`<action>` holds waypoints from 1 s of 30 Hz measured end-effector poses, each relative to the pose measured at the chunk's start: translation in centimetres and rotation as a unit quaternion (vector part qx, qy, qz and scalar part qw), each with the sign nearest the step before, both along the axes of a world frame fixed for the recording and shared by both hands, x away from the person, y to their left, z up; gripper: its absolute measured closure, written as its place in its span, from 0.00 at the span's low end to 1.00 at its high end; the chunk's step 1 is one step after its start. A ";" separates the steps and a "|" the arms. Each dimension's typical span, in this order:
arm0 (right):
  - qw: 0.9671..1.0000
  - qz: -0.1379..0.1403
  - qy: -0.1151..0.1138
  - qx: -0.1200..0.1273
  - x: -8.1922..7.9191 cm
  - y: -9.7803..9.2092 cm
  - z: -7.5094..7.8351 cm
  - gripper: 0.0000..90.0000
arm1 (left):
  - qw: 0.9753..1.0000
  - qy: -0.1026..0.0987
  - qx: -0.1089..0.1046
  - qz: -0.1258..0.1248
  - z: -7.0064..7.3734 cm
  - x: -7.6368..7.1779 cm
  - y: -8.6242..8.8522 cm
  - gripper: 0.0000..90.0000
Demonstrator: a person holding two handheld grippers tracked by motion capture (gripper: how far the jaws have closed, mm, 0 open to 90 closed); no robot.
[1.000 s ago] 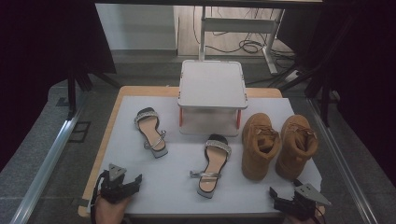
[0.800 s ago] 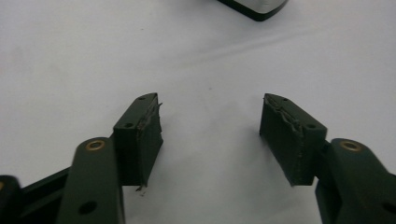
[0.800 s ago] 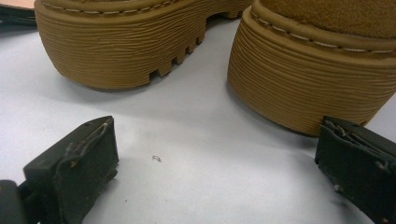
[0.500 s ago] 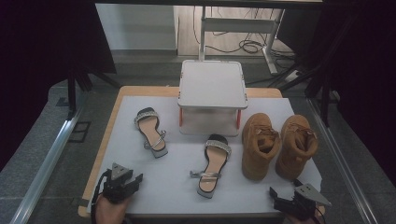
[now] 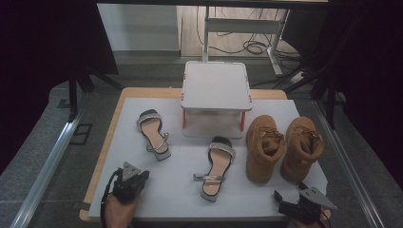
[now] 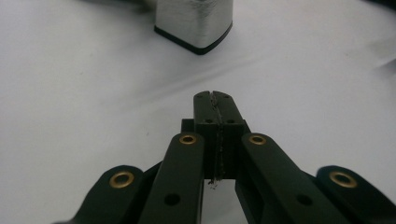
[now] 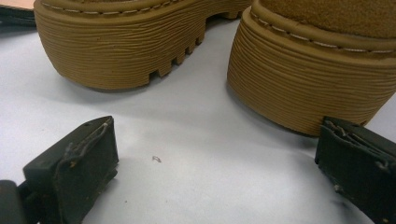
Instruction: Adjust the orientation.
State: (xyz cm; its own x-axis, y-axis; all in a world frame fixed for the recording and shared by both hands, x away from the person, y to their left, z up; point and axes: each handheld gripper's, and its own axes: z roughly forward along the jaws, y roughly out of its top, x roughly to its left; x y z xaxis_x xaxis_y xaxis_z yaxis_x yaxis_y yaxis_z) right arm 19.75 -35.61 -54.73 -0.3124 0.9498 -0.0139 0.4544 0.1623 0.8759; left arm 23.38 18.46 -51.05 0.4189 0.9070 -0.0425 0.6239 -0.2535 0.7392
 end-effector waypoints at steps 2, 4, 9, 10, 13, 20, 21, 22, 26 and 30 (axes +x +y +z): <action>1.000 0.000 0.000 0.000 0.0 0.0 0.0 0.00 | 1.000 -0.001 0.000 -0.002 0.0 0.2 -0.2 1.00; 1.000 0.000 0.000 0.000 0.0 0.0 0.0 0.00 | 1.000 -0.004 -0.004 -0.007 0.1 0.6 -0.6 1.00; 1.000 -0.001 0.000 0.000 0.0 0.0 0.0 0.00 | 1.000 -0.007 -0.008 -0.009 0.0 1.0 -1.1 1.00; 1.000 -0.001 0.000 0.000 0.0 0.0 0.0 0.00 | 1.000 -0.007 -0.008 -0.011 0.0 1.1 -1.2 1.00; 1.000 -0.002 0.000 0.000 0.0 0.0 0.0 0.00 | 1.000 -0.010 -0.013 -0.014 0.0 1.5 -1.6 1.00; 1.000 -0.002 0.000 0.000 0.0 0.0 0.0 0.00 | 1.000 -0.014 -0.014 -0.020 0.3 2.3 -2.9 1.00; 1.000 -0.002 0.000 0.000 0.0 0.0 0.0 0.00 | 1.000 -0.014 -0.014 -0.022 0.3 2.5 -3.2 1.00; 1.000 -0.002 0.000 0.000 0.0 0.0 0.0 0.00 | 1.000 -0.015 -0.014 -0.022 0.3 2.6 -3.4 1.00; 1.000 -0.002 0.000 0.000 0.0 0.0 0.0 0.00 | 0.999 -0.021 -0.010 -0.026 0.5 3.3 -4.4 1.00; 1.000 -0.002 0.000 0.000 0.0 0.0 0.0 0.00 | 0.999 -0.025 -0.009 -0.028 0.7 4.0 -5.3 1.00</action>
State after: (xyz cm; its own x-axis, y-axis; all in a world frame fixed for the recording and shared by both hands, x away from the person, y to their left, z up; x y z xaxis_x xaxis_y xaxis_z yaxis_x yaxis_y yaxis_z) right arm 19.76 -35.56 -54.73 -0.3093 0.9508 -0.0144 0.4551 0.1613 0.8757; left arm 27.42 13.19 -50.31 0.4711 0.8813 -0.0361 0.5709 -0.2734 0.7742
